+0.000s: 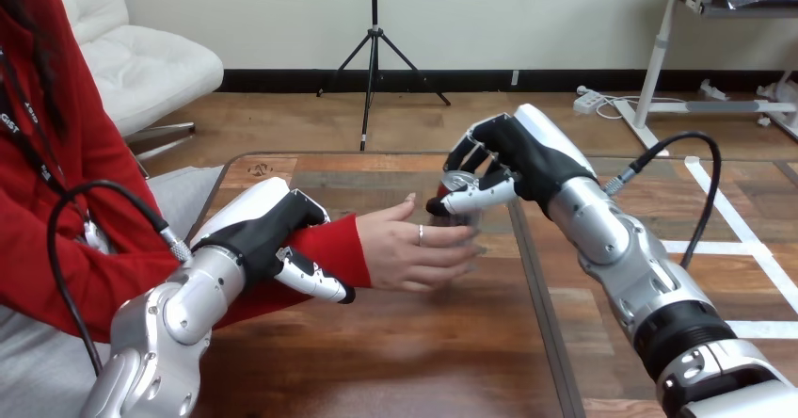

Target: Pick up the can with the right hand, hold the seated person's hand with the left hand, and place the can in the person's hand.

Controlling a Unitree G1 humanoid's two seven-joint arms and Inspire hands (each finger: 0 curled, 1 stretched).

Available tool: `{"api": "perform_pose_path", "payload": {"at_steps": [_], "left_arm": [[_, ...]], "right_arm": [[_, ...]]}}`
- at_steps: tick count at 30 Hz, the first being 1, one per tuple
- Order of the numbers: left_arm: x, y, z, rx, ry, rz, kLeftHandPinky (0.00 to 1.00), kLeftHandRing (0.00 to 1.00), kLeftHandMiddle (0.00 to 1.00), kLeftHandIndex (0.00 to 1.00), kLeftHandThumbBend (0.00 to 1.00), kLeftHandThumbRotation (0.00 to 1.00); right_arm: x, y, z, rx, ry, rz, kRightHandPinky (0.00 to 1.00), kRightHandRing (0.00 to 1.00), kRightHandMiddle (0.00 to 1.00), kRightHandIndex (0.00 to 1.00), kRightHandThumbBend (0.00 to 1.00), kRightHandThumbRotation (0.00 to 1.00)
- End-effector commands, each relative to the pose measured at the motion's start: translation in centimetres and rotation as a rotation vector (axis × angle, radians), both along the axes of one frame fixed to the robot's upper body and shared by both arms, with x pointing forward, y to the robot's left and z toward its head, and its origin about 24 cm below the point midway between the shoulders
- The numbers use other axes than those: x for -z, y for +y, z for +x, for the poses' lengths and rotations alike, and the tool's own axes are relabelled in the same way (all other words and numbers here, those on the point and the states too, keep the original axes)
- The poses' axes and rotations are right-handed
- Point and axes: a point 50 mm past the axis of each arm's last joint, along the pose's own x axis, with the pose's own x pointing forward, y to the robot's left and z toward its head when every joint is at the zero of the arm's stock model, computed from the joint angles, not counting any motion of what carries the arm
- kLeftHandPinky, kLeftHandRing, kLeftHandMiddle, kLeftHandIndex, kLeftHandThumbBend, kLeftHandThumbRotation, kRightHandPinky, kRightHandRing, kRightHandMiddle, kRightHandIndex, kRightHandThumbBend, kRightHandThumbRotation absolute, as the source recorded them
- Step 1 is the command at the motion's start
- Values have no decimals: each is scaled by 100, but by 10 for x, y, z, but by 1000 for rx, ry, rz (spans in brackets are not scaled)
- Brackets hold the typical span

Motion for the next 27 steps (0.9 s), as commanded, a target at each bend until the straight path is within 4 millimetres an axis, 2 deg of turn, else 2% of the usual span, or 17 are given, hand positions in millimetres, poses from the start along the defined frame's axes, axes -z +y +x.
{"api": "perform_pose_path", "payload": {"at_steps": [1,27], "left_arm": [[-168,-69,19,267,-661,-222,20,26,34,36,59,0],[-158,-62,19,249,-592,-188,20,27,35,37,61,0]], "right_arm": [[-212,88,6,-279,-677,110,29,33,38,42,68,0],[-220,97,-4,-300,-690,110,29,33,38,42,67,0]]}}
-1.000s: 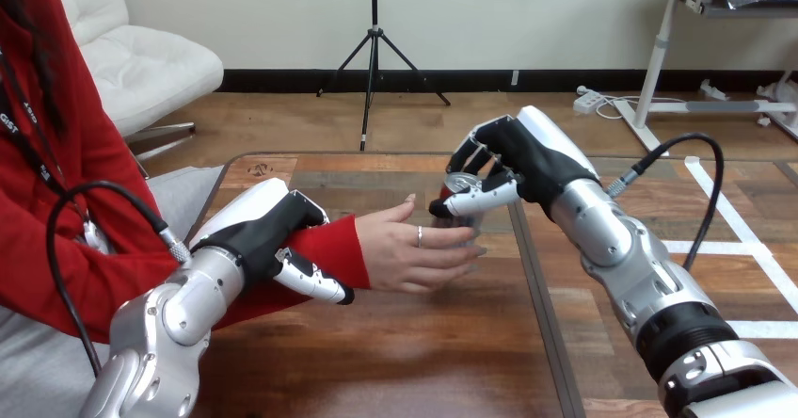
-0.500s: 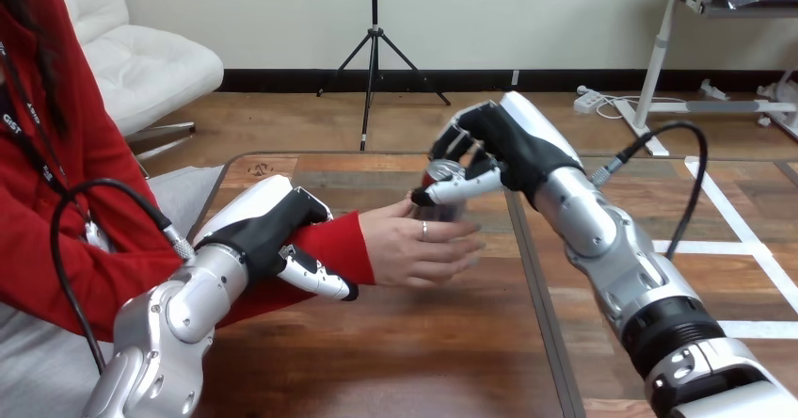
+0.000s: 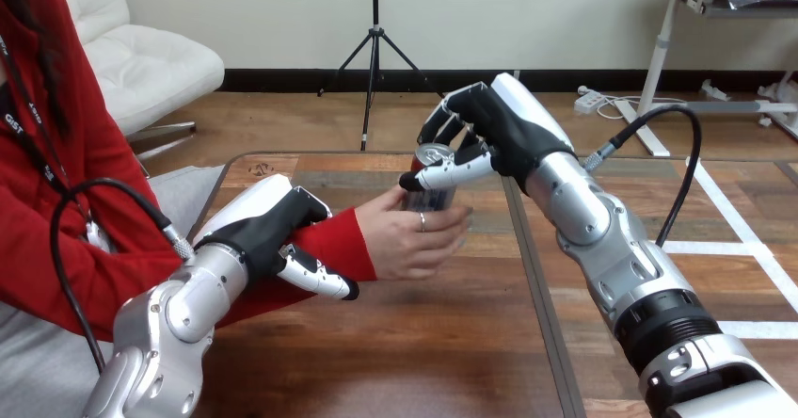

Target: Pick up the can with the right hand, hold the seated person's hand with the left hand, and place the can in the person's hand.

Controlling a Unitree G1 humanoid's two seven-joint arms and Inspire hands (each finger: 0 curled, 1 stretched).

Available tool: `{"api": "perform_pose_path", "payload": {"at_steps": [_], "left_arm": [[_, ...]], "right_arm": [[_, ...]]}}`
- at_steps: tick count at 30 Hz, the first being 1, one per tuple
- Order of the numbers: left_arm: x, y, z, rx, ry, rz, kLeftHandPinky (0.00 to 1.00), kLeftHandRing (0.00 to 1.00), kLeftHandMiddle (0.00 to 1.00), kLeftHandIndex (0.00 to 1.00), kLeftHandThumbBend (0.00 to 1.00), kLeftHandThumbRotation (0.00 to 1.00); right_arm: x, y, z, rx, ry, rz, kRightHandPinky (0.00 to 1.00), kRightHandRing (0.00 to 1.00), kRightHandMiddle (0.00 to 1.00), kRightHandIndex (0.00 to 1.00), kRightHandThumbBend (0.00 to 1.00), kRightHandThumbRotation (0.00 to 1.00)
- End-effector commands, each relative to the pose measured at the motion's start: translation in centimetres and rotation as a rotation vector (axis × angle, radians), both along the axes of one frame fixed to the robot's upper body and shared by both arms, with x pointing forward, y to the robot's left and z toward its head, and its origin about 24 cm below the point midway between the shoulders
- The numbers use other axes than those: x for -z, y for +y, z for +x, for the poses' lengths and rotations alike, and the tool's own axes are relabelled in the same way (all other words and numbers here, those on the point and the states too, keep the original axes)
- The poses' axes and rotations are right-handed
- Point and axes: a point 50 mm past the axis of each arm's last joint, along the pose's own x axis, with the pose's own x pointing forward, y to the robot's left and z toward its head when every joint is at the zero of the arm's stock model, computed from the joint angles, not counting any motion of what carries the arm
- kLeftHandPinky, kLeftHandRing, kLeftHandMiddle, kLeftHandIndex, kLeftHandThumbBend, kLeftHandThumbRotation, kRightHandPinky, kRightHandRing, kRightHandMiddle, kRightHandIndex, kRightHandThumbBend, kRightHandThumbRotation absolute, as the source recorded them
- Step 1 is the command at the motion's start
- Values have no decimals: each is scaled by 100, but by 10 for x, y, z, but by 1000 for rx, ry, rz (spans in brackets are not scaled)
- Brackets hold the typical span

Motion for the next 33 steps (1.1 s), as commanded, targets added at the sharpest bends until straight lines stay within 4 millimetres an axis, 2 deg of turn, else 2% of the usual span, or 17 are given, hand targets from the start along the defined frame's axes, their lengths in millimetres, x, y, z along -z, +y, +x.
{"api": "perform_pose_path", "payload": {"at_steps": [1,18,33], "left_arm": [[-156,-59,18,243,-584,-181,20,27,35,37,61,0],[-150,-57,20,231,-554,-181,21,28,36,36,63,0],[-148,-53,22,187,-601,-196,22,29,37,37,65,0]], "right_arm": [[-197,73,-8,-251,-622,80,29,33,38,42,67,0],[-203,75,-15,-278,-641,85,29,33,39,43,69,0],[-197,73,-18,-288,-634,66,28,32,37,42,70,0]]}}
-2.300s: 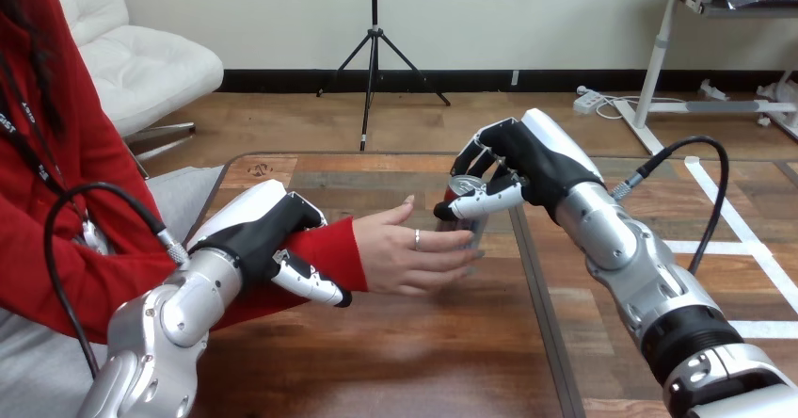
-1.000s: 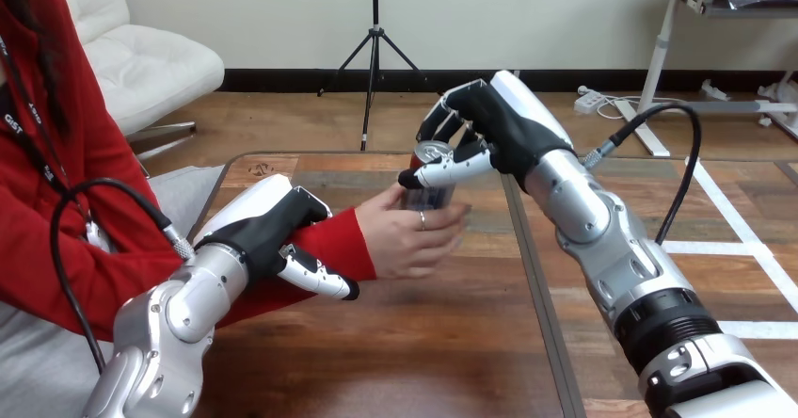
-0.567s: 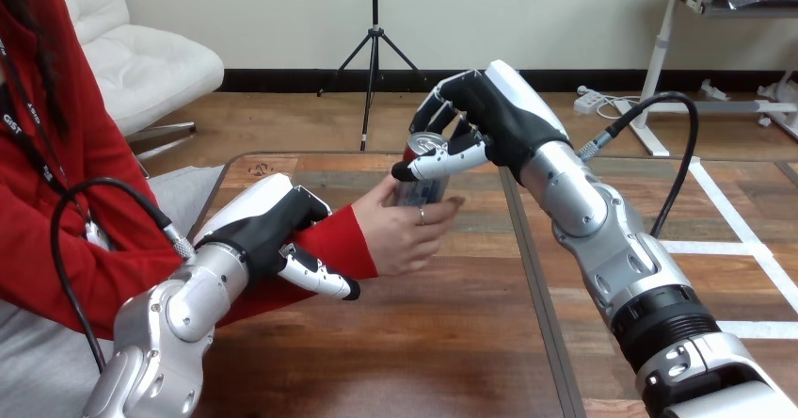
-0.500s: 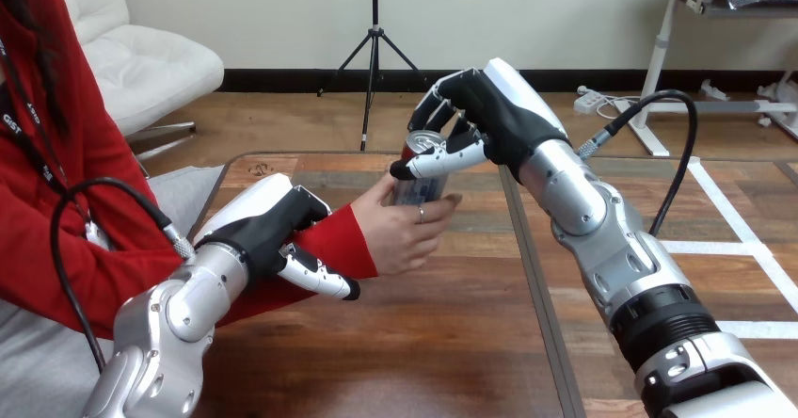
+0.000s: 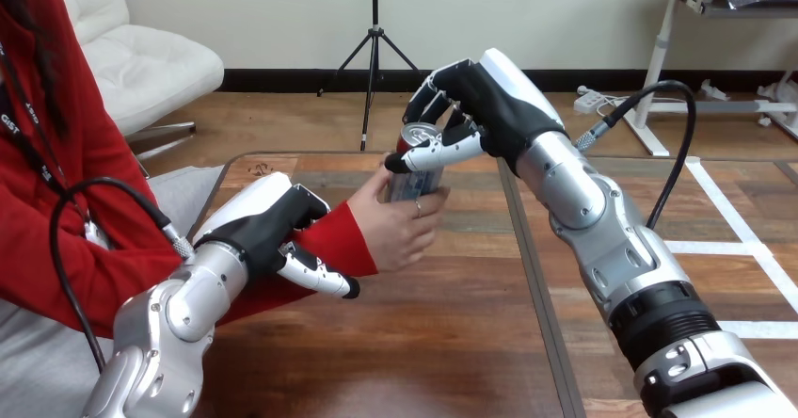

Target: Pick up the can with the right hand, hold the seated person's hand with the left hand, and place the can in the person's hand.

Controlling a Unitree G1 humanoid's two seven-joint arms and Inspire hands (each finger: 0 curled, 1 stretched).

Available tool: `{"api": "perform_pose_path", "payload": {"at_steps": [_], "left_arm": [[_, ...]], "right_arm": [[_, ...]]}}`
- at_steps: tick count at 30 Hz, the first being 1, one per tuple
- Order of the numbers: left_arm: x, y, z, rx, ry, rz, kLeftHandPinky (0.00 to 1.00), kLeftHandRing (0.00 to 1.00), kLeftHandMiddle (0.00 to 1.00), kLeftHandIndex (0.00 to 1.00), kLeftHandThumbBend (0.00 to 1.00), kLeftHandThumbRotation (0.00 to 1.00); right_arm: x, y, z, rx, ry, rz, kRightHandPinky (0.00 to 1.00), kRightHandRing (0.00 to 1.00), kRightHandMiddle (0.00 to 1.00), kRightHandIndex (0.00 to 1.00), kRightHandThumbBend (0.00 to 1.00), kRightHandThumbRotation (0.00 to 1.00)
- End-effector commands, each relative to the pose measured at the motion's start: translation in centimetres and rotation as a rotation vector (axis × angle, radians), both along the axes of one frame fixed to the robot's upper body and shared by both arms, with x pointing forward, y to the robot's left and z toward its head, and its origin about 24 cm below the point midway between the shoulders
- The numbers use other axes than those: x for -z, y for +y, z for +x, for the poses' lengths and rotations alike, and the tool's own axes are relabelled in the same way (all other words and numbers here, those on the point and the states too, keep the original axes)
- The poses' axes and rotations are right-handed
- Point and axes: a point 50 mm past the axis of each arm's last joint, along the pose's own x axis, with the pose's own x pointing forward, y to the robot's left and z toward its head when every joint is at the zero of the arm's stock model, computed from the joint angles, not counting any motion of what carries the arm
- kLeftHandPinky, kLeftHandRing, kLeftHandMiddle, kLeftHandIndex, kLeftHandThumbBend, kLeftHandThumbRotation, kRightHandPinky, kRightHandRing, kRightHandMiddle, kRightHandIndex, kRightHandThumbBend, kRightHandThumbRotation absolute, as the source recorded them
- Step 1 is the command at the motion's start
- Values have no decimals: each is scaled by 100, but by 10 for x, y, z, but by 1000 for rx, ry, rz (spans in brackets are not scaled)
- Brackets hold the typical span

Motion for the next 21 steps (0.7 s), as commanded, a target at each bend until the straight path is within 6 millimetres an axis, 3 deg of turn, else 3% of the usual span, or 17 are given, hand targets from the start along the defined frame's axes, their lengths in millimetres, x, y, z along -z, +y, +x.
{"api": "perform_pose_path", "payload": {"at_steps": [1,21], "left_arm": [[-146,-53,22,187,-599,-197,23,30,38,37,65,0],[-145,-48,21,129,-680,-221,28,34,42,42,63,0]], "right_arm": [[-175,62,-18,-247,-586,56,27,32,37,42,70,0],[-158,53,-15,-233,-524,56,30,35,40,42,68,0]]}}
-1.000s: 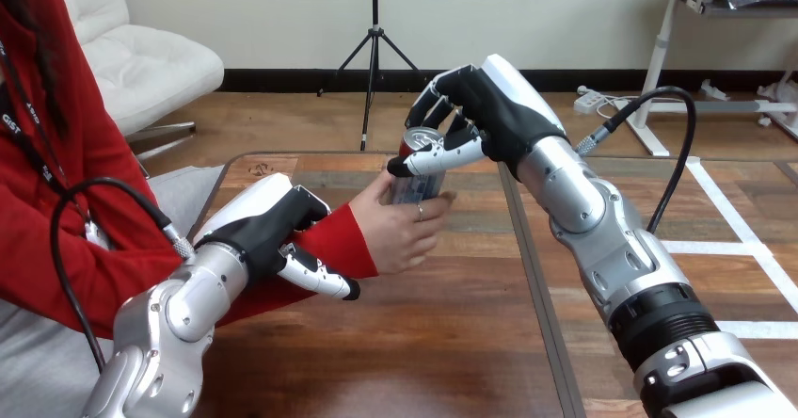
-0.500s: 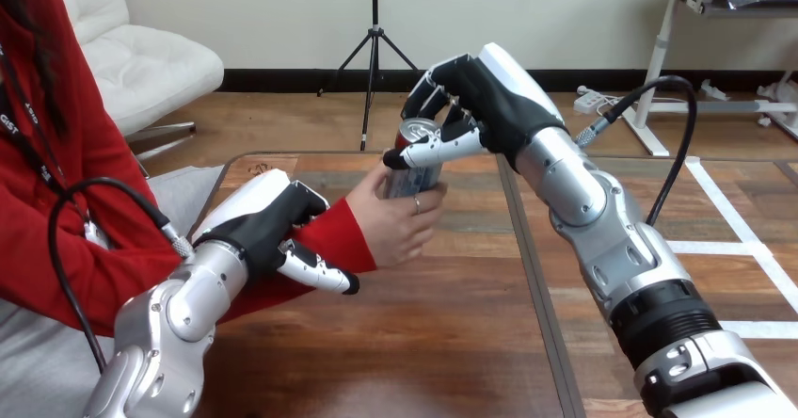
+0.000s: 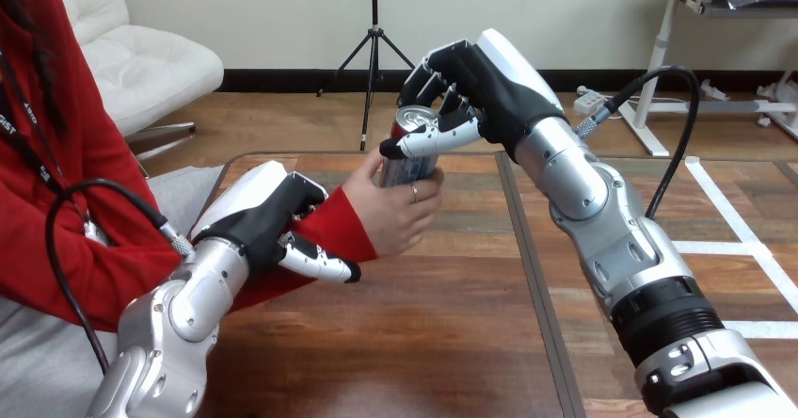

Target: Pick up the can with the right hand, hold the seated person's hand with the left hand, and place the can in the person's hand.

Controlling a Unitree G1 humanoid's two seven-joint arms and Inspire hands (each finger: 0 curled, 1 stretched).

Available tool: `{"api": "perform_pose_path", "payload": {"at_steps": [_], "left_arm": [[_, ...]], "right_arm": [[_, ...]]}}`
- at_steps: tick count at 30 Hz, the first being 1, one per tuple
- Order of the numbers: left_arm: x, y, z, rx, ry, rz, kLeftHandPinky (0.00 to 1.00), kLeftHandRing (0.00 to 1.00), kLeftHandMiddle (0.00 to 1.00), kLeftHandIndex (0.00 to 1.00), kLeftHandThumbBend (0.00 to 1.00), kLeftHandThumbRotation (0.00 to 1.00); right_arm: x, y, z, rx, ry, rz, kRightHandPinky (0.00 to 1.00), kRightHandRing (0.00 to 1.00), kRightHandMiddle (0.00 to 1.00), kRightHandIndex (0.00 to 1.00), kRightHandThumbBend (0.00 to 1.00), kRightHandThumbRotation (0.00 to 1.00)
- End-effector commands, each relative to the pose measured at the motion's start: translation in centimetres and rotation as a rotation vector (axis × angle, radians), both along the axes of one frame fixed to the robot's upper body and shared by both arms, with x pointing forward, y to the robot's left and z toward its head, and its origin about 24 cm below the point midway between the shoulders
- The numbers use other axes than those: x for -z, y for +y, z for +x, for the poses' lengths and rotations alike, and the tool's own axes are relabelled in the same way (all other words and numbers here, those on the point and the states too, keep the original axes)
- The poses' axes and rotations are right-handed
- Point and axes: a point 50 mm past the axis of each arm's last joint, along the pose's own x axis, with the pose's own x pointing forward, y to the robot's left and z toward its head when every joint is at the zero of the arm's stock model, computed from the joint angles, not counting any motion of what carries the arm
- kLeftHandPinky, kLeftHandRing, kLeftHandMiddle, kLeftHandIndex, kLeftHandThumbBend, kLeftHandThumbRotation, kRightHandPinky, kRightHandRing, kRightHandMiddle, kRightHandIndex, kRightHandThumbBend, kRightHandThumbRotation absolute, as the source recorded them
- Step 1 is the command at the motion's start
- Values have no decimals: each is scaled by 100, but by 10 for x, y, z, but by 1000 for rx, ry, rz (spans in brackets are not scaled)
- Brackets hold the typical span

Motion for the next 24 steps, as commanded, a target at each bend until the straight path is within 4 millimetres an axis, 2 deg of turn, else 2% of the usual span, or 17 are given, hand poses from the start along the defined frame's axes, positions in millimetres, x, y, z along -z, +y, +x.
{"api": "perform_pose_path", "payload": {"at_steps": [1,12,18,24], "left_arm": [[-143,-47,19,156,-631,-170,28,35,42,42,64,0],[-143,-42,16,93,-670,-129,33,41,47,45,62,0],[-143,-38,14,79,-685,-126,34,43,49,47,61,0],[-143,-35,12,72,-699,-116,38,48,53,49,62,0]], "right_arm": [[-143,49,-14,-211,-469,47,30,35,40,42,67,0],[-132,42,-12,-207,-435,38,32,37,42,45,64,0],[-126,38,-11,-189,-409,17,35,42,47,48,65,0],[-121,35,-11,-172,-390,18,37,46,50,49,65,10]]}}
